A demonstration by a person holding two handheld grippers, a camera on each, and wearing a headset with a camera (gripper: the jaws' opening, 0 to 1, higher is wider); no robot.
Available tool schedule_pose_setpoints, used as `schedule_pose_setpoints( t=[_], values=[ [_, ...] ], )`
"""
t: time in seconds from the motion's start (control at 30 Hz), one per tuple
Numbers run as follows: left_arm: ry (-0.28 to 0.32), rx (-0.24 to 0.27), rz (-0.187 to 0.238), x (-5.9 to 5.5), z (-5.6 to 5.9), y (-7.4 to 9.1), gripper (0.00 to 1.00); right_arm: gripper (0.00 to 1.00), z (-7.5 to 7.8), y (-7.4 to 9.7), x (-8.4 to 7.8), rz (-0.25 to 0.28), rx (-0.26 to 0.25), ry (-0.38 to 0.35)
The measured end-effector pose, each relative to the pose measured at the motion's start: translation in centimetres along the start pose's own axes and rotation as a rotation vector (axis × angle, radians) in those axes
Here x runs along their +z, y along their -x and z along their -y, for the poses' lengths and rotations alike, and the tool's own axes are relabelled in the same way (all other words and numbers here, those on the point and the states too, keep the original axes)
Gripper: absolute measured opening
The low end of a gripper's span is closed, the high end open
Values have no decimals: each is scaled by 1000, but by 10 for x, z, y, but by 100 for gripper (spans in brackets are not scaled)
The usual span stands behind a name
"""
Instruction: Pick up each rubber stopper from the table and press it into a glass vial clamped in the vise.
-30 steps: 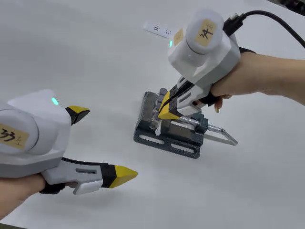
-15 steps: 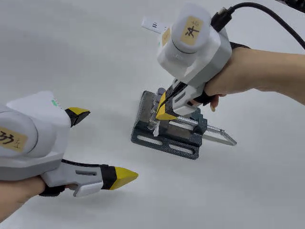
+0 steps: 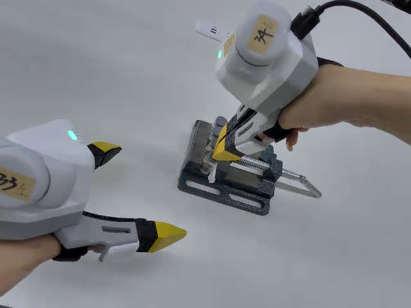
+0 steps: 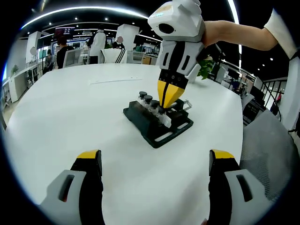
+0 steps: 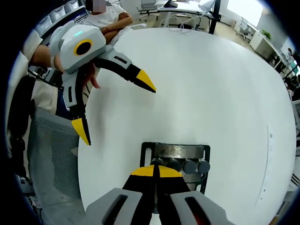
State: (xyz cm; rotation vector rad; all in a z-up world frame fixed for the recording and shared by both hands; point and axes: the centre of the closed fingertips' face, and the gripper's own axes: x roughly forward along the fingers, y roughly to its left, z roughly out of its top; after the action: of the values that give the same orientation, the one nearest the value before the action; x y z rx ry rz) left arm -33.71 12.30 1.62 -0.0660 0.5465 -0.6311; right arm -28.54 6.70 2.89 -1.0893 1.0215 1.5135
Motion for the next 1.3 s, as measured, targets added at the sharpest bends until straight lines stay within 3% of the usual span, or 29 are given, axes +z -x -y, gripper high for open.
schedule_pose_setpoints(
  t=[0.13, 0.4, 0.57, 0.63, 0.67, 0.83, 0.9, 0.93, 1.07, 1.2, 1.3],
  values=[
    [-1, -1, 2, 0, 1, -2, 94, 0, 1, -2, 1, -26, -3, 30],
    [4, 1, 7, 0, 2, -3, 94, 0, 2, -2, 0, -47, -6, -26],
    [6, 2, 9, 2, 4, -5, 94, 0, 2, -4, 0, -118, -15, 58],
    [6, 5, 13, 4, 5, -3, 94, 0, 2, -3, 0, -113, -10, 54],
    [6, 6, 14, 4, 5, -3, 94, 0, 3, -4, -1, -109, -3, 15],
    [0, 10, 10, 6, 5, 0, 94, 0, 2, -3, -1, -117, 6, 22],
    [-7, 9, 11, 6, 5, -1, 94, 0, 2, -3, -1, -90, 15, -38],
    [-12, 7, 13, 8, 6, 0, 94, 0, 3, -2, -2, -86, 19, -7],
    [-29, 2, 15, 14, 8, 1, 94, 0, 3, -3, -2, -71, 17, -22],
    [-47, 5, 19, 23, 10, 2, 94, 0, 0, -1, -3, -57, 9, 13],
    [-58, 4, 26, 29, 10, 4, 93, 0, -1, 1, -3, -28, 16, -21]
  ],
)
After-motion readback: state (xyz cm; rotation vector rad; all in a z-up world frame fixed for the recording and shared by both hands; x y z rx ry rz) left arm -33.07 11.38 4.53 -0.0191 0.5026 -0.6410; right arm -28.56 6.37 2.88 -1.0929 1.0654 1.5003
